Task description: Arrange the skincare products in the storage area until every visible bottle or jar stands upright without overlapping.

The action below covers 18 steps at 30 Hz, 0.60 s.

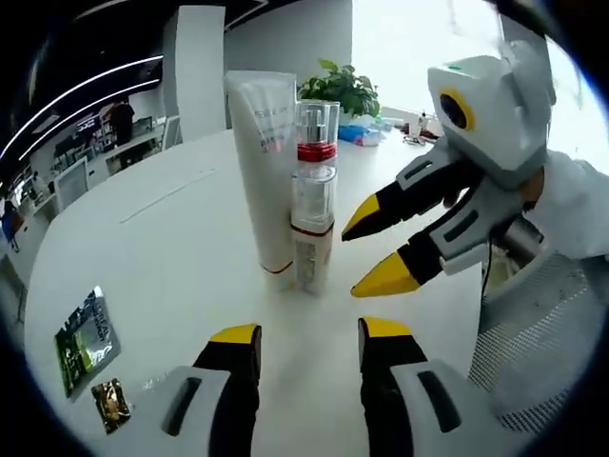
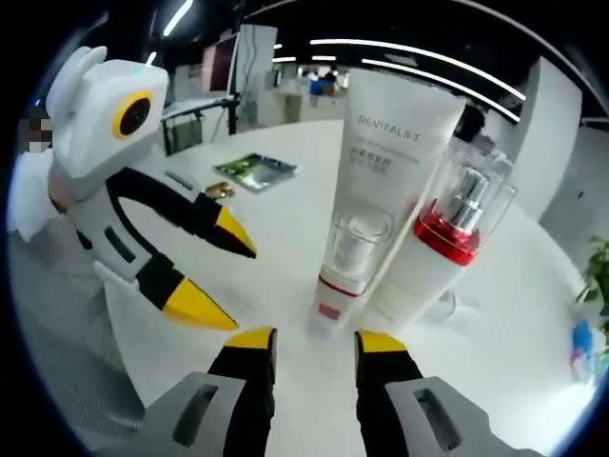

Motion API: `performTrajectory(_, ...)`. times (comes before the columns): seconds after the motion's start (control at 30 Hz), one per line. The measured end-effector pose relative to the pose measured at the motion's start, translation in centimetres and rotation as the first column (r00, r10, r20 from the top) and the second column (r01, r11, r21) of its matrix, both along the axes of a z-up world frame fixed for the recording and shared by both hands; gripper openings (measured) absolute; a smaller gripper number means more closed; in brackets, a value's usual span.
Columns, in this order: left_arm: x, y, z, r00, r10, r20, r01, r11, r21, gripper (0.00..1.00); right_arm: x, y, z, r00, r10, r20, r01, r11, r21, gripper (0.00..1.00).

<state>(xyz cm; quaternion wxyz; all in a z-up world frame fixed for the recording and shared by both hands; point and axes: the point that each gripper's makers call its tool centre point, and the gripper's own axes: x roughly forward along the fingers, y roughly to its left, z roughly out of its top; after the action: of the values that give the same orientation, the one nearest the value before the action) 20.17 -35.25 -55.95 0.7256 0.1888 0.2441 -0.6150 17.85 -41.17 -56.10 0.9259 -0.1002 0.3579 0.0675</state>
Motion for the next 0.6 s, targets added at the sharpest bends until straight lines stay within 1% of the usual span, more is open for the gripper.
performTrajectory(0.07, 0.1, 0.2, 0.9, 1.000, 0.010, 0.001, -0.010, 1.000, -0.019, 0.41, -0.3, 0.1, 0.5, 1.000, -0.005, 0.008, 0.004, 1.000, 0.008, 0.31)
performTrajectory(0.13, 0.3, 0.6, 1.5, 1.000, 0.006, -0.003, -0.006, 0.999, -0.033, 0.42, -0.5, 0.2, 0.9, 1.000, -0.011, 0.018, 0.010, 1.000, 0.018, 0.31)
performTrajectory(0.17, 0.0, 0.6, 2.0, 1.000, 0.005, -0.007, -0.006, 0.999, -0.038, 0.43, -0.6, 0.4, 1.0, 1.000, -0.013, 0.026, 0.013, 0.999, 0.031, 0.31)
performTrajectory(0.2, 0.0, 0.7, 2.2, 1.000, 0.006, -0.011, -0.006, 0.999, -0.040, 0.44, -0.7, 0.5, 1.1, 1.000, -0.016, 0.025, 0.015, 0.999, 0.037, 0.32)
performTrajectory(0.3, -0.1, 1.0, 2.5, 1.000, 0.004, -0.012, -0.004, 0.999, -0.042, 0.49, -1.1, 0.5, 0.8, 1.000, -0.014, 0.007, 0.014, 0.999, 0.029, 0.39)
performTrajectory(0.4, -0.7, 1.1, 2.6, 0.999, -0.014, -0.030, 0.013, 0.999, -0.042, 0.53, -1.4, 0.7, 1.0, 1.000, -0.012, 0.009, 0.012, 1.000, 0.023, 0.41)
performTrajectory(0.53, -1.2, 1.2, 2.4, 0.999, -0.031, -0.034, 0.030, 0.999, -0.036, 0.53, -1.6, 0.5, 1.2, 1.000, -0.025, 0.017, 0.024, 0.999, 0.022, 0.50)
performTrajectory(0.6, -1.4, 1.2, 2.5, 0.999, -0.031, -0.037, 0.030, 0.999, -0.037, 0.55, -1.8, 0.5, 1.4, 0.999, -0.028, 0.019, 0.027, 0.999, 0.017, 0.51)
